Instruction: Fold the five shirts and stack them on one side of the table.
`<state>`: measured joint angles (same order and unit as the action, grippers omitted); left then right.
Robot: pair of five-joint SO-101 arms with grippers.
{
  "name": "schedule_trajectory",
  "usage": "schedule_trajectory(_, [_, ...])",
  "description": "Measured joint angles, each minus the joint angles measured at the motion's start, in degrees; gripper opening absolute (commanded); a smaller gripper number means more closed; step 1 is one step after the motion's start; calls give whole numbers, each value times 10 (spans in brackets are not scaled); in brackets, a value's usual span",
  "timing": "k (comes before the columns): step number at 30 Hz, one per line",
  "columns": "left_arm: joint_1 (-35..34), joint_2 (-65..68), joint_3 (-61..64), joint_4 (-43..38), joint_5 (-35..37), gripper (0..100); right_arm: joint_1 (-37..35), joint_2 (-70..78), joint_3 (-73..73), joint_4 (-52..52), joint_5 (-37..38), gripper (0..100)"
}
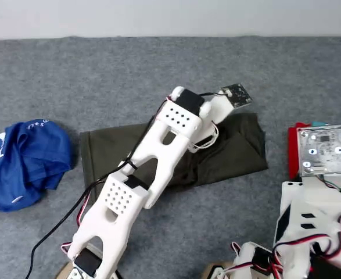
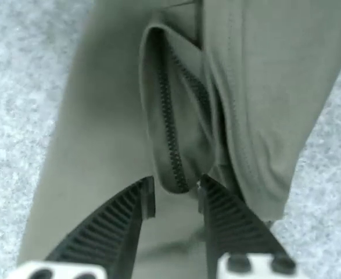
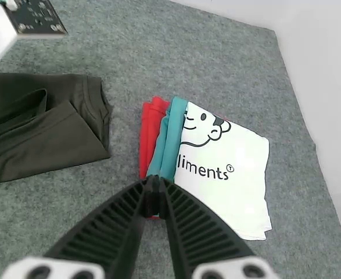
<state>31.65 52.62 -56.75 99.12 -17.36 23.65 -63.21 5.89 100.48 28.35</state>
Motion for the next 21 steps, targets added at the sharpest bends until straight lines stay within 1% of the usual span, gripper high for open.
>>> schedule_trajectory(5, [11, 0, 9, 0, 0, 133, 0, 0, 0, 0, 0, 13])
schedule_trajectory(13, [15, 0, 77, 0, 0, 133, 0, 0, 0, 0, 0, 13])
schedule_trajectory(21, [-48, 0, 80, 0, 2, 133, 0, 0, 0, 0, 0, 14])
